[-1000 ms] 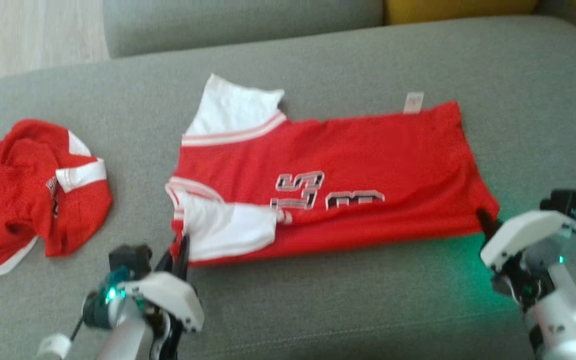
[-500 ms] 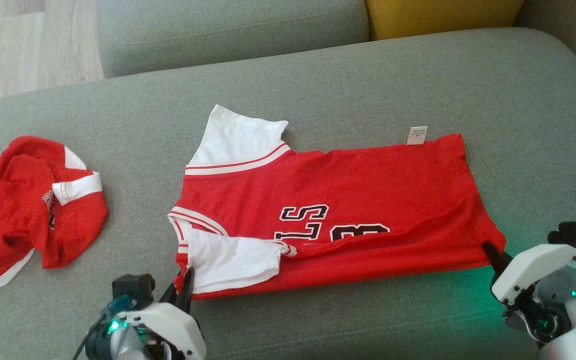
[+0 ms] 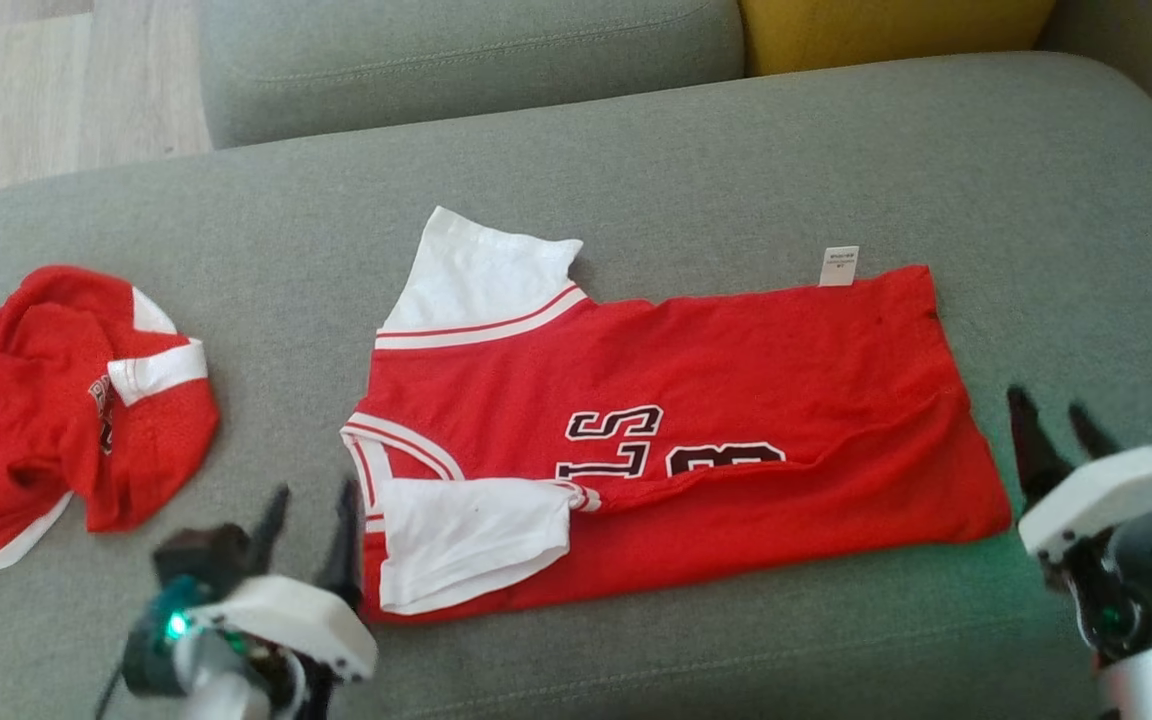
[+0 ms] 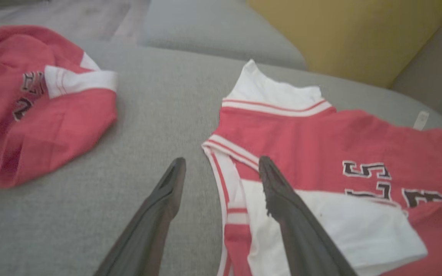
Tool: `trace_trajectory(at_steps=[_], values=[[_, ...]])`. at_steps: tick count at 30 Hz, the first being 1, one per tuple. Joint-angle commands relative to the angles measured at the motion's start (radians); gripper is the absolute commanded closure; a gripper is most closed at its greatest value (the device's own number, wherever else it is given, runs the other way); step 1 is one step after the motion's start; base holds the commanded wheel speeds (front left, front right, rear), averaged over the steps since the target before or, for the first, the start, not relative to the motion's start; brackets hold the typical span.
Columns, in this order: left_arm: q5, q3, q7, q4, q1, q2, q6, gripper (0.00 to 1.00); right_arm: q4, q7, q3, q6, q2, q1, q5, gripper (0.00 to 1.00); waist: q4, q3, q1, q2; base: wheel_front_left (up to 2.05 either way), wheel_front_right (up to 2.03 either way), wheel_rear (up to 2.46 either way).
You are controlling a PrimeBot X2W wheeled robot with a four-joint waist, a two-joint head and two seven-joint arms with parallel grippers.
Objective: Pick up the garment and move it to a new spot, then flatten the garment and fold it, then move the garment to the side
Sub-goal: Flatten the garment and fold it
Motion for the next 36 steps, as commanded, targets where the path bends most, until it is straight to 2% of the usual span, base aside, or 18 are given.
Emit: trace_trajectory(at_steps=[1, 5, 10, 15, 19, 22, 27, 31, 36], values=[[-0.016, 0.056, -0.05, -0.068, -0.063, 0.012, 0.0, 0.0, -0.088, -0.064, 0.029, 0.007, -0.004, -0.032, -0.025, 0.0, -0.003, -0.002, 0.0, 0.0, 0.0, 0.0, 0.0], [-0.018, 0.091, -0.089, -0.166, -0.082, 0.002, -0.014, 0.0, -0.191, -0.223, 0.082, 0.007, -0.017, -0.029, -0.085, 0.0, -0.011, 0.001, 0.0, 0.0, 0.0, 0.0, 0.0], [-0.001, 0.155, -0.093, -0.308, -0.083, -0.022, -0.039, 0.0, -0.255, -0.394, 0.147, 0.007, -0.004, -0.018, -0.145, 0.0, -0.027, 0.016, 0.0, 0.0, 0.0, 0.0, 0.0], [0.028, 0.158, -0.093, -0.335, -0.091, -0.034, -0.06, 0.0, -0.261, -0.453, 0.193, 0.007, 0.011, -0.024, -0.18, 0.0, -0.045, 0.055, 0.0, 0.0, 0.0, 0.0, 0.0], [0.073, 0.152, -0.093, -0.288, -0.154, -0.03, -0.06, 0.0, -0.254, -0.467, 0.221, 0.007, 0.022, -0.068, -0.206, 0.0, -0.074, 0.127, 0.0, 0.0, 0.0, 0.0, 0.0], [0.116, 0.133, -0.055, -0.212, -0.247, 0.014, -0.065, 0.0, -0.244, -0.47, 0.243, 0.007, 0.033, -0.122, -0.222, 0.0, -0.107, 0.187, 0.0, 0.0, 0.0, 0.0, 0.0], [0.161, 0.099, 0.095, -0.083, -0.453, 0.112, -0.097, 0.0, -0.215, -0.463, 0.287, 0.007, 0.052, -0.226, -0.235, 0.0, -0.17, 0.286, 0.0, 0.0, 0.0, 0.0, 0.0], [0.157, 0.066, 0.216, 0.019, -0.619, 0.187, -0.127, 0.0, -0.177, -0.457, 0.315, 0.007, 0.064, -0.306, -0.241, 0.0, -0.214, 0.345, 0.0, 0.0, 0.0, 0.0, 0.0], [0.122, 0.006, 0.374, 0.147, -0.775, 0.272, -0.14, 0.0, -0.127, -0.461, 0.36, 0.007, 0.077, -0.387, -0.229, 0.0, -0.26, 0.388, 0.0, 0.0, 0.0, 0.0, 0.0]])
